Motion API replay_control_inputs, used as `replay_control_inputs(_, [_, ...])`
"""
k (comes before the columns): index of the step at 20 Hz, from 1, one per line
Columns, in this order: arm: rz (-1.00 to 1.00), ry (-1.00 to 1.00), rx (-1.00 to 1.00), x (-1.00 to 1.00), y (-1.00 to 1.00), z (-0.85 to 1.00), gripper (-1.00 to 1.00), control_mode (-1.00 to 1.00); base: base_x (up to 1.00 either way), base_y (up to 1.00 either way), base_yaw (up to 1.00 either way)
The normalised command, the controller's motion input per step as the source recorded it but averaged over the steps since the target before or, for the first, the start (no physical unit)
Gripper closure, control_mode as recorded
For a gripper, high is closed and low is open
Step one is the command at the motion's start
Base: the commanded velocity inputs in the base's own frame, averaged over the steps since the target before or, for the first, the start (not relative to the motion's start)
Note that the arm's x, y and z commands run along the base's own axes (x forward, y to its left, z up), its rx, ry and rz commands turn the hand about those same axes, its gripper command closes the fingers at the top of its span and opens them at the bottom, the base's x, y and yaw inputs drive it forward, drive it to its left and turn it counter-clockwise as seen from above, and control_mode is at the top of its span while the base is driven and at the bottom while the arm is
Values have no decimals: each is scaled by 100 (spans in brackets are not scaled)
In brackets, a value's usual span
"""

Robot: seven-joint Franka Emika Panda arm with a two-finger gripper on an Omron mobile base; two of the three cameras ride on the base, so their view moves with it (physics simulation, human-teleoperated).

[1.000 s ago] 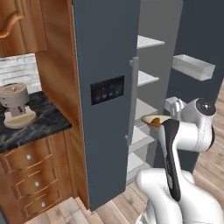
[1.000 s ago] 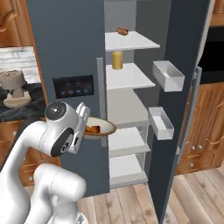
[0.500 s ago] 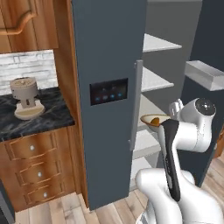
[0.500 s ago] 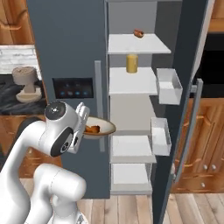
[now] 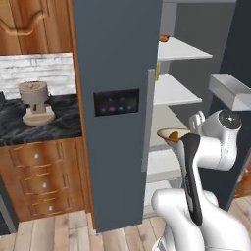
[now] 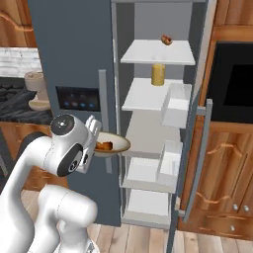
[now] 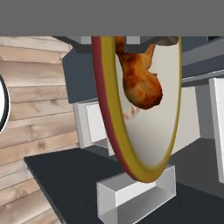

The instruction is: Pick the chicken drumstick and mushroom from their plates and place them in the bowl. Then put the bowl in the fridge.

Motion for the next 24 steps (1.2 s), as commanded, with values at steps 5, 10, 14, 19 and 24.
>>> replay_control_inputs(5, [0, 0, 0, 0, 0, 0, 100, 100, 28, -38, 20])
replay_control_inputs(10, [0, 0, 0, 0, 0, 0, 100, 100, 39, -26, 0])
replay_control_inputs(14, [0, 0, 0, 0, 0, 0, 100, 100, 50, -16, -1])
replay_control_inputs(19, [0, 0, 0, 0, 0, 0, 100, 100, 44, -25, -4])
replay_control_inputs(24, [0, 0, 0, 0, 0, 0, 100, 100, 30, -20, -14])
